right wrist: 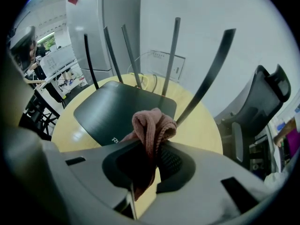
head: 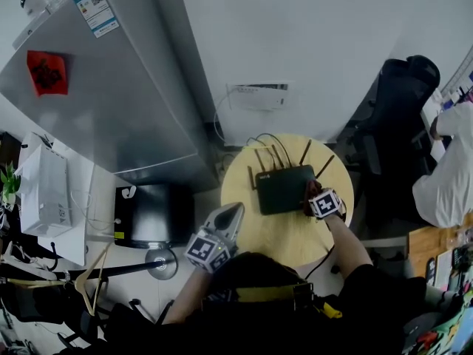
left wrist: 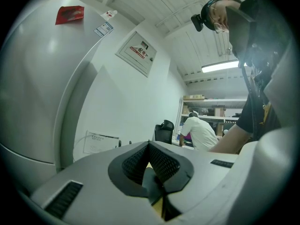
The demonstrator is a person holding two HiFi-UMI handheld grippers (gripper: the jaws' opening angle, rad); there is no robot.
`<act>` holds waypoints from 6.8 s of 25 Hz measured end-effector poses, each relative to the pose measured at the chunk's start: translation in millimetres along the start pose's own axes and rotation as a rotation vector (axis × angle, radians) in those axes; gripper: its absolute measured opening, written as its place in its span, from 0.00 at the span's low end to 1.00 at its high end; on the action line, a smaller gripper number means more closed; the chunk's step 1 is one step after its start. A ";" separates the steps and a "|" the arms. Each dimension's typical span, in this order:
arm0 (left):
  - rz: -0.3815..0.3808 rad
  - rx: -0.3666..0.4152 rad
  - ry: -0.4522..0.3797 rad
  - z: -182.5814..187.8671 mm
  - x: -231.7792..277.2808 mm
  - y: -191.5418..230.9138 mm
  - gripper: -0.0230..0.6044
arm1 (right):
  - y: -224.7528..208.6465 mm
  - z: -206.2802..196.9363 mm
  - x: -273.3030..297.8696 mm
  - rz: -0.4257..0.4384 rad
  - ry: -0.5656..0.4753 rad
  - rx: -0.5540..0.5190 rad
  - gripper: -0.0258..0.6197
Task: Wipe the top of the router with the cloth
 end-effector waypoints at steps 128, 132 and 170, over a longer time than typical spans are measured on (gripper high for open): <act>0.161 -0.082 0.013 -12.5 -40.6 37.7 0.03 | 91.9 66.3 8.5 -0.034 0.244 -1.025 0.14; 0.124 -0.068 0.020 -12.9 -40.6 36.3 0.03 | 101.1 49.6 0.9 0.011 0.267 -1.010 0.14; -0.002 -0.065 0.065 -6.8 -2.8 27.4 0.03 | 52.6 96.7 -34.3 -0.289 -0.056 -1.039 0.13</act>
Point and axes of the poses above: the fingertips, and each gripper's own axes: x forward along the fingers, y to its left, z out of its top, the point moved 2 cm from there along -x, backward along the fingers, and after that the axes turned 5 degrees about y, right-handed, at the moved point
